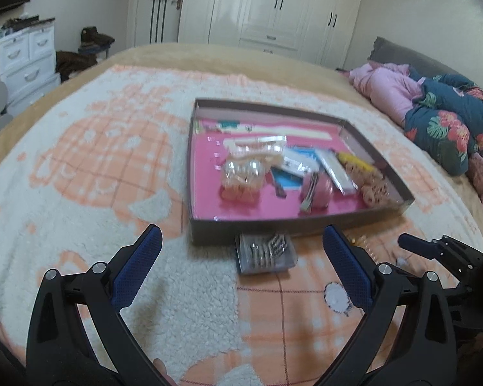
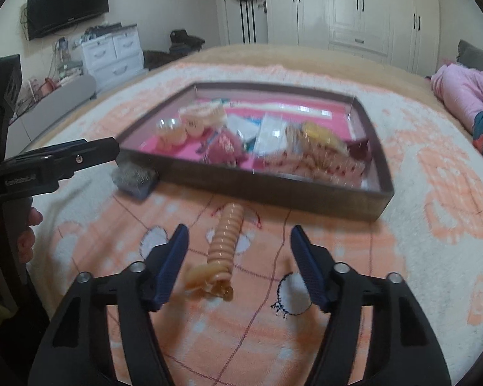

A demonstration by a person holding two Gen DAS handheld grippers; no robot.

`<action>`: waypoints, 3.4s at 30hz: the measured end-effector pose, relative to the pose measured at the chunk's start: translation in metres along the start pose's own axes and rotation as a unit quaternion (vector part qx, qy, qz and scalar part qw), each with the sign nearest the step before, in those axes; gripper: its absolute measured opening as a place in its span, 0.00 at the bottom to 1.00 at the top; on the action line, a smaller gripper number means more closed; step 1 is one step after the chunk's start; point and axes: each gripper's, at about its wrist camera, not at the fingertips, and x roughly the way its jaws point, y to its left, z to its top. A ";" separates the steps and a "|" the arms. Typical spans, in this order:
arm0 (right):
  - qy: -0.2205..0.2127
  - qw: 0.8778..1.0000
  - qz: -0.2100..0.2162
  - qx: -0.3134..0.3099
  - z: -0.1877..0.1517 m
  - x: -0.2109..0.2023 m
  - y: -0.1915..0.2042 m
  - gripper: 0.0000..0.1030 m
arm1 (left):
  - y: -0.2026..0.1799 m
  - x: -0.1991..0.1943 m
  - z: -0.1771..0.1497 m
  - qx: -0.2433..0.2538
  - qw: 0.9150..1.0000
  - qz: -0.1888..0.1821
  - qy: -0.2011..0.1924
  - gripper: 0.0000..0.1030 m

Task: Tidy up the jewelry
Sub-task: 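Grasp the peach spiral hair tie with the right tool while the left tool grasps the clear pin box, then carry the spiral hair tie and pin box into the box and open both tools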

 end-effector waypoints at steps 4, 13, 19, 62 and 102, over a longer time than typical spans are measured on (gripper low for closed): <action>0.023 1.000 0.009 -0.004 -0.004 0.013 0.004 0.43 | -0.004 0.012 -0.007 0.008 1.000 -0.006 0.020 0.89; 0.021 1.000 0.008 -0.013 -0.005 0.008 0.003 0.21 | -0.019 0.035 -0.012 0.035 0.998 -0.005 0.048 0.57; -0.019 0.999 0.028 0.001 0.005 -0.016 -0.003 0.21 | -0.023 0.029 -0.015 0.045 0.998 -0.001 0.043 0.38; -0.059 0.998 -0.012 0.019 0.076 0.037 -0.051 0.21 | -0.045 0.063 0.051 0.046 0.999 -0.020 -0.007 0.38; -0.058 0.998 0.000 0.023 0.070 0.030 -0.051 0.38 | -0.035 0.076 0.067 0.035 0.999 -0.025 0.002 0.45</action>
